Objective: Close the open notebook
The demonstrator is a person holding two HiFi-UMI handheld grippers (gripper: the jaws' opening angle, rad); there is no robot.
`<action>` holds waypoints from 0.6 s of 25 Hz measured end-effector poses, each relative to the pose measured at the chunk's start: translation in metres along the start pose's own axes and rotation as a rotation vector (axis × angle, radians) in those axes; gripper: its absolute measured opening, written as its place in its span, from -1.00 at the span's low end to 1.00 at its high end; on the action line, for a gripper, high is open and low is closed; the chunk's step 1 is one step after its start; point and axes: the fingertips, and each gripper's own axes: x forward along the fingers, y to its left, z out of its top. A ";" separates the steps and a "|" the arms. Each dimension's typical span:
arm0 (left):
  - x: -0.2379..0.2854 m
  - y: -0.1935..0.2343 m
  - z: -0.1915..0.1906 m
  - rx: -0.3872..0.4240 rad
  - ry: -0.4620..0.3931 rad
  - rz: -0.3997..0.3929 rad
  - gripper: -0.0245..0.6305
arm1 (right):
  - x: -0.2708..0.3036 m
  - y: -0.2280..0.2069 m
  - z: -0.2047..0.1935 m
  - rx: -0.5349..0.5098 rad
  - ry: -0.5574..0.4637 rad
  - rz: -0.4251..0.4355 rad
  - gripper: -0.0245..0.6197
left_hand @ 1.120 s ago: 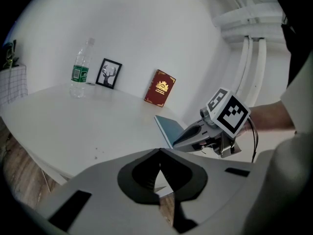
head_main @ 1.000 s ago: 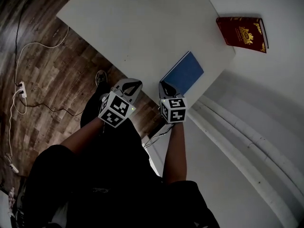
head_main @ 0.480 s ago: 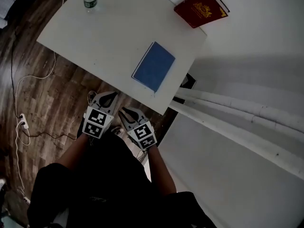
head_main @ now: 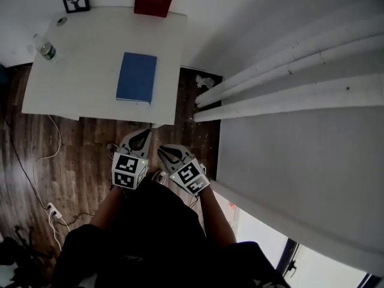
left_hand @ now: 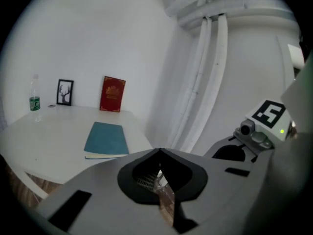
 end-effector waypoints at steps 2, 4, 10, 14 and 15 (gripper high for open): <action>-0.001 -0.028 0.008 0.044 -0.012 -0.029 -0.92 | -0.030 -0.002 -0.001 -0.074 0.013 -0.027 -0.79; -0.004 -0.052 0.016 0.078 -0.031 -0.049 -0.92 | -0.056 -0.007 -0.006 -0.177 0.003 -0.098 -0.79; -0.027 -0.110 0.043 0.122 -0.174 -0.060 -0.92 | -0.154 -0.042 0.035 0.174 -0.591 -0.385 -0.79; -0.044 -0.124 0.053 0.161 -0.233 0.009 -0.92 | -0.200 -0.054 0.037 0.269 -0.790 -0.564 -0.81; -0.048 -0.124 0.052 0.170 -0.234 0.021 -0.92 | -0.202 -0.051 0.038 0.228 -0.780 -0.592 -0.84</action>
